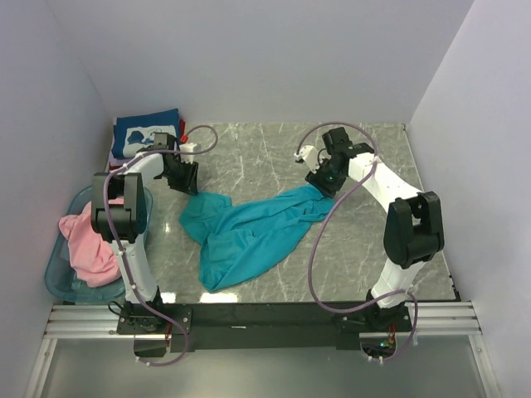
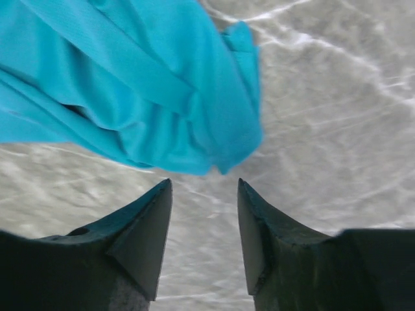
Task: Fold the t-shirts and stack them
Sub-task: Flatten the tshirt out
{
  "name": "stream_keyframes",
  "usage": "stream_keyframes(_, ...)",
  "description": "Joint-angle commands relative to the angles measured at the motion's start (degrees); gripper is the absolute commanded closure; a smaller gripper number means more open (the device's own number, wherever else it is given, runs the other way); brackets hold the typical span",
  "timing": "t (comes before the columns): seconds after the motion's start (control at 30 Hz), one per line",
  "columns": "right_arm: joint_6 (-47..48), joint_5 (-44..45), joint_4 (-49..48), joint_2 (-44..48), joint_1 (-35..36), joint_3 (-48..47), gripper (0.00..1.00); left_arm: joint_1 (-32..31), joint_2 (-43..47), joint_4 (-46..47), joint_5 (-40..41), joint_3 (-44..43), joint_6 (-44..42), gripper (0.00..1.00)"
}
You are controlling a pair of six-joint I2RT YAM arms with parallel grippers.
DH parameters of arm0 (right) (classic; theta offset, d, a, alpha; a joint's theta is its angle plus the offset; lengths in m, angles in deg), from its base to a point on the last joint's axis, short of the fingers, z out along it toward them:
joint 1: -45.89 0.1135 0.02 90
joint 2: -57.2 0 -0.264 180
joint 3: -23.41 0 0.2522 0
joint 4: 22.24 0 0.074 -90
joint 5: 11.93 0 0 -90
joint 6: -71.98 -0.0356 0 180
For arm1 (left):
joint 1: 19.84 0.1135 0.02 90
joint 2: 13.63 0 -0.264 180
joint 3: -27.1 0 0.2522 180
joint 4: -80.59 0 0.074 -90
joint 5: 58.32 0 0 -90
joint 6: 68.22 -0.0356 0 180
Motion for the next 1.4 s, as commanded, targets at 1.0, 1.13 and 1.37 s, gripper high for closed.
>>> stream_keyframes(1.0, 14.3, 6.4, 2.2, -10.6, 1.1, -8.1, 0.66, 1.0, -1.0, -0.1, -0.8, 0.4, -2.1, 0.57)
stream_keyframes(1.13, 14.5, 6.4, 2.4, -10.5, 1.1, -8.5, 0.82, 1.0, -1.0, -0.1, -1.1, 0.0, -1.8, 0.58)
stream_keyframes(1.37, 14.0, 6.2, 3.4, -7.9, 1.0, -8.3, 1.00, 4.0, 0.1, 0.7, -2.8, 0.2, -1.2, 0.53)
